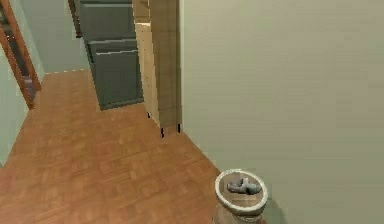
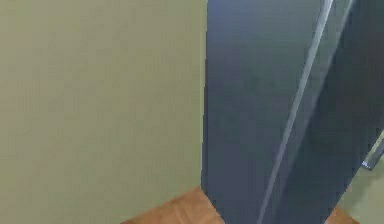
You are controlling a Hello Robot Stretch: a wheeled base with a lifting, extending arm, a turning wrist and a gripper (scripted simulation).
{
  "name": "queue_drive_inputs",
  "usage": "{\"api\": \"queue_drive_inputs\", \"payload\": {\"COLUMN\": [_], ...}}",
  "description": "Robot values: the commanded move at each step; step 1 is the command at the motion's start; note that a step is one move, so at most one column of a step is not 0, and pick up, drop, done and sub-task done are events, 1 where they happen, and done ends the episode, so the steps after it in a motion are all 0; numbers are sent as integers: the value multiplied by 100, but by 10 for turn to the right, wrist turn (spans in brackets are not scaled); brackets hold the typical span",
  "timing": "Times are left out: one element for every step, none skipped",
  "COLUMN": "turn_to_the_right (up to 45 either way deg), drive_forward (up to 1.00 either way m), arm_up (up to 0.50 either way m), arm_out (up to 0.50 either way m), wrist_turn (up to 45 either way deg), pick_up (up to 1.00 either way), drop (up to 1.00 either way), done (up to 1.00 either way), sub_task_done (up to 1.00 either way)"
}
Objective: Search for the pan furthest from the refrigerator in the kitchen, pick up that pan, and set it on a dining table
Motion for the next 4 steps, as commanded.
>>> {"api": "queue_drive_inputs", "payload": {"turn_to_the_right": [0,-450,-300,0], "drive_forward": [30,0,0,50], "arm_up": [0,0,0,0], "arm_out": [0,0,0,0], "wrist_turn": [0,0,0,0], "pick_up": [0,0,0,0], "drop": [0,0,0,0], "done": [0,0,0,0], "sub_task_done": [0,0,0,0]}}
